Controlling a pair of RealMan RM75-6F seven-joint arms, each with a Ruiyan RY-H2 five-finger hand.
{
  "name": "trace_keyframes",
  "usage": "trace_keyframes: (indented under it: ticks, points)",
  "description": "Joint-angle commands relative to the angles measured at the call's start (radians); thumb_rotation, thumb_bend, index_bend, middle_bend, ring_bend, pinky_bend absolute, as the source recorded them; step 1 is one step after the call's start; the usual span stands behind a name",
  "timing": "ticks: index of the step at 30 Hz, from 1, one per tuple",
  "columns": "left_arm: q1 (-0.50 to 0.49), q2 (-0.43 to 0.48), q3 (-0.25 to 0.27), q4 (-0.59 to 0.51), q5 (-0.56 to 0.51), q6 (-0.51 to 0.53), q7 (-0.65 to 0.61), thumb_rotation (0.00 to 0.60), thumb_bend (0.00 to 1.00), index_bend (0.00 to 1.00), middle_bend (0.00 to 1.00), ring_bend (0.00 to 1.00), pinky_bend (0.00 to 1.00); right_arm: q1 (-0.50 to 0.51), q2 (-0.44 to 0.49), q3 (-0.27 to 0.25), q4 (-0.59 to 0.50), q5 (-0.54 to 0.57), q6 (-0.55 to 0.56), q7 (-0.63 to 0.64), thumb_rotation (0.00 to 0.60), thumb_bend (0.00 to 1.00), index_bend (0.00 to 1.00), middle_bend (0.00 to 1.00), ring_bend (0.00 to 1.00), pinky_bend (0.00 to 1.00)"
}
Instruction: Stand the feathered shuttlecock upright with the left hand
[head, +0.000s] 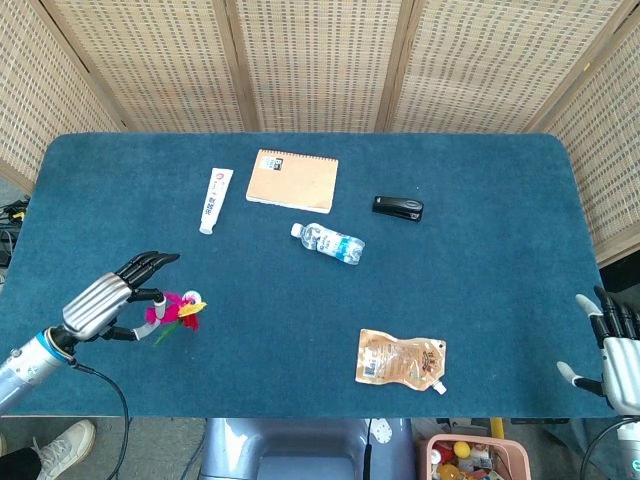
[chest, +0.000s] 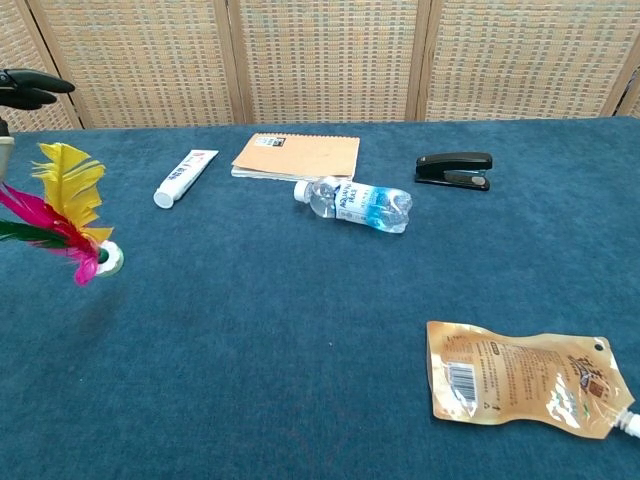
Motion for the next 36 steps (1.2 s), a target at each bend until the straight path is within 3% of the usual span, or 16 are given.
trace_keyframes:
  ticks: [1, 7, 22, 25, 29, 31, 36]
  points:
    - [-0.006, -0.038, -0.001, 0.021, -0.024, -0.037, -0.105, 0.600, 0.55, 0.75, 0.00, 0.00, 0.00, 0.001, 0.000, 0.000, 0.000, 0.001, -0.002, 0.000, 0.600, 0.00, 0.00, 0.00, 0.00, 0.00]
    - [-0.023, -0.063, 0.010, 0.045, -0.040, -0.095, -0.298, 0.600, 0.55, 0.75, 0.00, 0.00, 0.00, 0.002, -0.001, 0.000, -0.001, 0.003, -0.005, -0.005, 0.600, 0.00, 0.00, 0.00, 0.00, 0.00]
    - [-0.017, -0.107, 0.014, 0.074, -0.050, -0.136, -0.345, 0.600, 0.55, 0.74, 0.00, 0.00, 0.00, 0.001, 0.001, -0.002, -0.003, -0.001, -0.002, 0.000, 0.600, 0.00, 0.00, 0.00, 0.00, 0.00]
    - [-0.010, -0.118, 0.017, 0.081, -0.052, -0.136, -0.360, 0.600, 0.46, 0.56, 0.00, 0.00, 0.00, 0.000, 0.003, -0.004, -0.005, -0.005, -0.001, 0.000, 0.600, 0.00, 0.00, 0.00, 0.00, 0.00]
    - [0.009, -0.122, 0.022, 0.099, -0.043, -0.106, -0.375, 0.600, 0.16, 0.10, 0.00, 0.00, 0.00, -0.004, 0.006, -0.007, -0.011, -0.014, 0.007, 0.003, 0.600, 0.00, 0.00, 0.00, 0.00, 0.00]
    - [0.025, -0.113, 0.025, 0.103, -0.036, -0.070, -0.385, 0.600, 0.11, 0.01, 0.00, 0.00, 0.00, -0.006, 0.009, -0.007, -0.012, -0.017, 0.012, 0.010, 0.600, 0.00, 0.00, 0.00, 0.00, 0.00]
    - [0.076, -0.075, 0.004, 0.101, -0.053, 0.024, -0.347, 0.600, 0.09, 0.00, 0.00, 0.00, 0.00, -0.010, 0.018, -0.010, -0.013, -0.028, 0.019, 0.032, 0.600, 0.00, 0.00, 0.00, 0.00, 0.00]
